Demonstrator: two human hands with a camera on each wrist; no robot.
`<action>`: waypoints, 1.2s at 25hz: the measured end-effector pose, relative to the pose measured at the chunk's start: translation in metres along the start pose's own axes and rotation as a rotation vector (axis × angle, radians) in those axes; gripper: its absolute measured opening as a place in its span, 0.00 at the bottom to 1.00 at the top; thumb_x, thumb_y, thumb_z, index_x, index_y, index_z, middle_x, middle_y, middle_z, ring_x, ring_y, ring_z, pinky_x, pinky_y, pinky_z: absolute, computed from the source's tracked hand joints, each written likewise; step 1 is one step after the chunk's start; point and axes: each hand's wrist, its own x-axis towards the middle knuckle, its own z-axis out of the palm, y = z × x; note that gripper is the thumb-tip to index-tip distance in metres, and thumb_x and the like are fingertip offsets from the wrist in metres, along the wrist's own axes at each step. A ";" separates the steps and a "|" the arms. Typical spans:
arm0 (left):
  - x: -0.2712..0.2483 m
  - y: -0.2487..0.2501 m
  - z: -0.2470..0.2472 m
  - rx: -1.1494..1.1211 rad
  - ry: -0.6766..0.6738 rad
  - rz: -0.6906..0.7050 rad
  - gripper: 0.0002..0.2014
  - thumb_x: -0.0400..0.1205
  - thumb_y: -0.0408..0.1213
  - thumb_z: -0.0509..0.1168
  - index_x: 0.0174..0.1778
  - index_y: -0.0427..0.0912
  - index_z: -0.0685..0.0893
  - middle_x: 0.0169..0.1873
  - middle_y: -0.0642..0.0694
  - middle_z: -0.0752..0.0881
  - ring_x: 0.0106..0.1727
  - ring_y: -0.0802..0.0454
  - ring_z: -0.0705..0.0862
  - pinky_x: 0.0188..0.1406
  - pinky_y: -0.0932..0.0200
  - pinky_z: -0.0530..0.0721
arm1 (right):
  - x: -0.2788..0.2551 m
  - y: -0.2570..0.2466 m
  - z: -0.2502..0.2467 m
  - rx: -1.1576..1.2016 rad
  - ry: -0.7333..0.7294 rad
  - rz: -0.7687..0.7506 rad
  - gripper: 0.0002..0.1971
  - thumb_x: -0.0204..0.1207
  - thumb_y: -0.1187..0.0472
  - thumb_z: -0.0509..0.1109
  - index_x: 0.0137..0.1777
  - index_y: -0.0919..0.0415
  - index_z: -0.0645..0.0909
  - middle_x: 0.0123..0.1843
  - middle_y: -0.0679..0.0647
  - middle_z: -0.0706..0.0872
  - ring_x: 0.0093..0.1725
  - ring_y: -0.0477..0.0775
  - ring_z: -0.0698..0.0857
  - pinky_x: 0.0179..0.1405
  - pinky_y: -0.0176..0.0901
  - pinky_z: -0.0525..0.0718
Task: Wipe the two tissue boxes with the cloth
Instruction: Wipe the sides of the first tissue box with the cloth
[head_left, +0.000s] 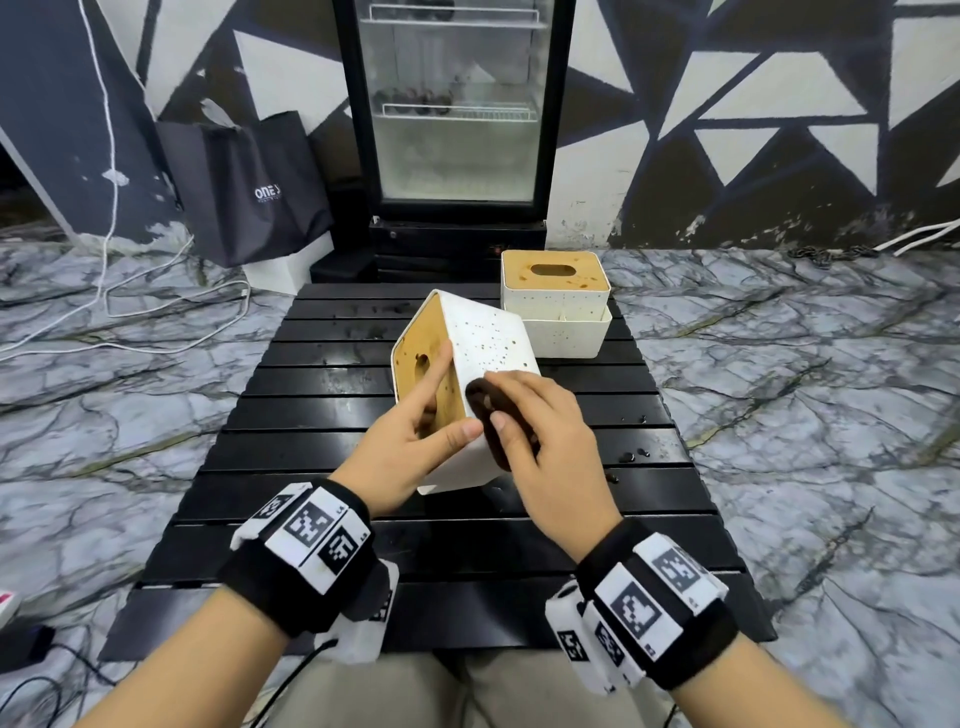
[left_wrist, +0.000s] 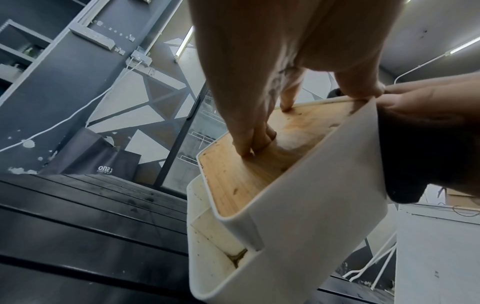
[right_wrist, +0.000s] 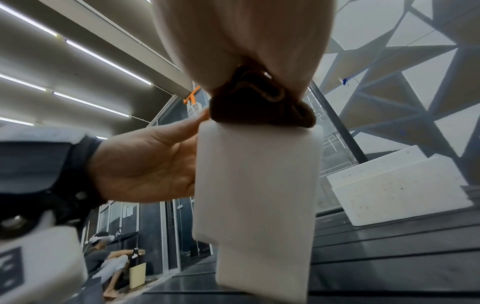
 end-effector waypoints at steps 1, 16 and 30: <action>0.000 -0.001 0.000 0.005 0.007 -0.001 0.35 0.73 0.53 0.68 0.68 0.81 0.54 0.65 0.60 0.80 0.62 0.67 0.81 0.63 0.72 0.76 | -0.002 0.003 -0.002 0.006 -0.002 -0.012 0.19 0.77 0.53 0.57 0.66 0.54 0.77 0.62 0.46 0.79 0.64 0.44 0.72 0.67 0.26 0.63; 0.008 -0.009 0.004 0.044 -0.014 0.094 0.43 0.70 0.67 0.67 0.78 0.72 0.51 0.80 0.55 0.61 0.80 0.57 0.62 0.80 0.44 0.64 | 0.002 0.006 -0.006 0.016 -0.043 -0.018 0.19 0.77 0.53 0.56 0.66 0.51 0.76 0.62 0.43 0.77 0.65 0.44 0.71 0.68 0.26 0.63; 0.008 -0.008 -0.009 -0.016 0.007 0.030 0.47 0.65 0.61 0.71 0.78 0.66 0.54 0.66 0.62 0.78 0.65 0.55 0.80 0.72 0.49 0.75 | 0.005 0.018 -0.004 -0.013 -0.002 0.040 0.18 0.77 0.58 0.60 0.66 0.55 0.77 0.62 0.46 0.78 0.63 0.40 0.68 0.66 0.19 0.57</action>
